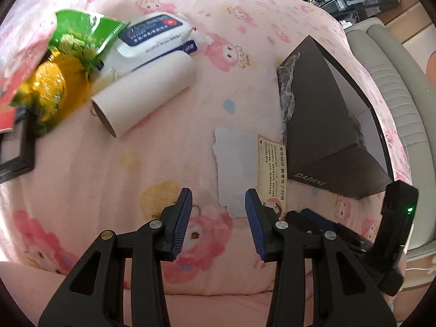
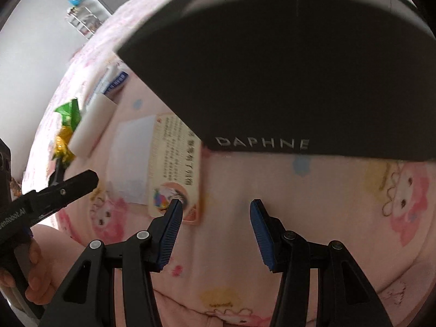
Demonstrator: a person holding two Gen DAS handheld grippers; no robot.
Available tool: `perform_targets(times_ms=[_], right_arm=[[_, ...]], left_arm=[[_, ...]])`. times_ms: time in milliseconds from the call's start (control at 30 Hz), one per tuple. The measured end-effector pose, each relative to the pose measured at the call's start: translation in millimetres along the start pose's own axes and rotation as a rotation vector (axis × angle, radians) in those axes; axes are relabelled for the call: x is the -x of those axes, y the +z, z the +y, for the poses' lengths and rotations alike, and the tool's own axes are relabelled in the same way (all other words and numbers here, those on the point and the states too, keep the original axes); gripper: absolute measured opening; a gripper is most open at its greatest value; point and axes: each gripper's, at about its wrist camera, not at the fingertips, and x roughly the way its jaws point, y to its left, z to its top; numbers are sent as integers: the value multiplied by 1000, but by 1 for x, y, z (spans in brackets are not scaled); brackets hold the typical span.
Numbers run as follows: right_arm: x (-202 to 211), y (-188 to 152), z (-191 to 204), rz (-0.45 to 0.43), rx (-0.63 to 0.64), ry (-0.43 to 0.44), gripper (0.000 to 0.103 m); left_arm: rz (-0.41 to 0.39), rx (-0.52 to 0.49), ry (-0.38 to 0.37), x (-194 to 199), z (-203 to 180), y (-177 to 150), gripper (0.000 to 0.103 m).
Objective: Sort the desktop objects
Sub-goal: 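Move the left tool toward the paper card lying on the bed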
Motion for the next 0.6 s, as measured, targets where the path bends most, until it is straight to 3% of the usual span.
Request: perform_targets(times_ms=[200, 267, 333, 400, 500, 567, 600], right_arm=[[-7, -3, 4, 4, 25, 23, 48], [-5, -6, 4, 4, 31, 57, 45], [0, -8, 6, 3, 36, 107, 30], [6, -12, 10, -5, 49, 166, 27], [17, -19, 17, -34, 95, 149, 27], [22, -24, 15, -44, 88, 137, 27], [24, -25, 12, -48, 78, 129, 27]], left_arm=[[87, 18, 59, -20, 1, -1, 43], [97, 26, 47, -21, 1, -2, 41], [104, 12, 22, -19, -2, -4, 39], [100, -8, -5, -15, -7, -8, 36], [70, -22, -50, -4, -11, -15, 33], [51, -28, -67, 2, -13, -17, 20], [42, -37, -63, 5, -14, -18, 8]])
